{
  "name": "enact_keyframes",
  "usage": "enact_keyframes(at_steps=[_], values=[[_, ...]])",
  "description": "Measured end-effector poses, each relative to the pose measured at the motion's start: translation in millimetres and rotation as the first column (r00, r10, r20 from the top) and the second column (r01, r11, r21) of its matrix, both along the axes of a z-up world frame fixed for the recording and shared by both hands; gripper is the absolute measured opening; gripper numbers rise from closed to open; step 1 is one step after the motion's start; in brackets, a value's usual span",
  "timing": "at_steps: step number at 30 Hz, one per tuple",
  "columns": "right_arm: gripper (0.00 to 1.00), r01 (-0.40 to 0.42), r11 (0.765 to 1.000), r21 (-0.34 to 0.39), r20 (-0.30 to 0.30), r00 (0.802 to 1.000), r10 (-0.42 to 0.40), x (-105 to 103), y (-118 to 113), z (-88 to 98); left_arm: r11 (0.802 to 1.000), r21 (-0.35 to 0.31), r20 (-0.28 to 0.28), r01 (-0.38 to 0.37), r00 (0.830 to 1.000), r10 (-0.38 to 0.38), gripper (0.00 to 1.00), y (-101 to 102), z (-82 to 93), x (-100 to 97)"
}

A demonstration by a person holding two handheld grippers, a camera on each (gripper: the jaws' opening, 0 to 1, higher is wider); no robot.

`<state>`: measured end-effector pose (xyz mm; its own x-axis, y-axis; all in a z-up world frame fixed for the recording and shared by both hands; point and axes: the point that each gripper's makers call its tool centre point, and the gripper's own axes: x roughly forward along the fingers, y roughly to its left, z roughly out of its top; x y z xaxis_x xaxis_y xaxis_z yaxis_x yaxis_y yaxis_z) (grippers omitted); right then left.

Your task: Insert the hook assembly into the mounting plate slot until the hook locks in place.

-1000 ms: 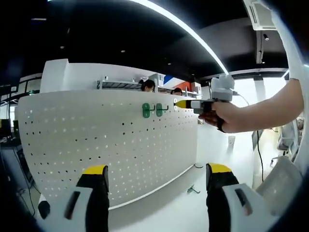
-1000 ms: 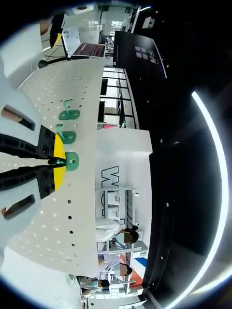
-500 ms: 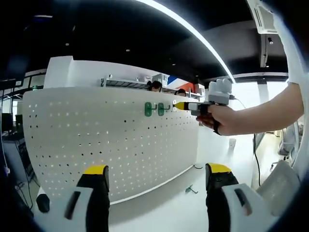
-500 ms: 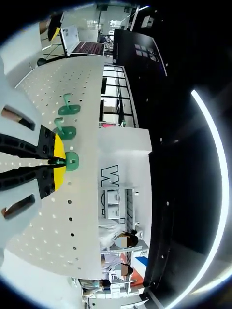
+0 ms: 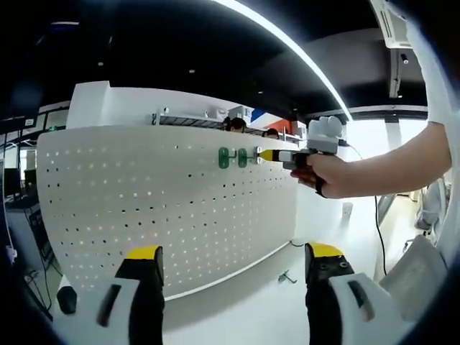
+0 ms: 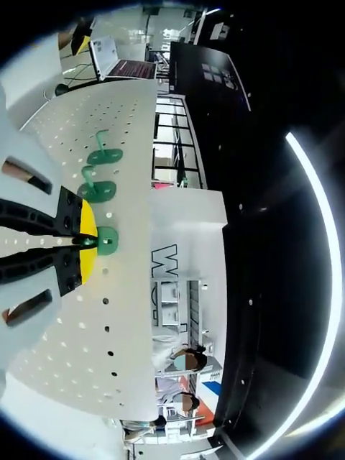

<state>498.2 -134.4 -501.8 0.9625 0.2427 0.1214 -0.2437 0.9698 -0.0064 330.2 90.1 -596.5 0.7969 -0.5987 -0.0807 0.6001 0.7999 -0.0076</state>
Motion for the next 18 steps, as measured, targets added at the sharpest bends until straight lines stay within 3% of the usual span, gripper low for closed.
enact_keyframes(at_steps=[12, 18], values=[[0.01, 0.028, 0.999, -0.016, -0.002, 1.0, -0.028, 1.1, 0.4, -1.6, 1.0, -0.002, -0.006, -0.005, 1.0, 0.005, 0.81, 2.4, -1.8, 0.4], [0.01, 0.064, 0.995, -0.072, -0.003, 0.998, -0.065, 1.4, 2.7, -1.9, 1.0, 0.002, -0.013, -0.002, 1.0, 0.002, 0.8, 1.4, -2.7, -1.8]])
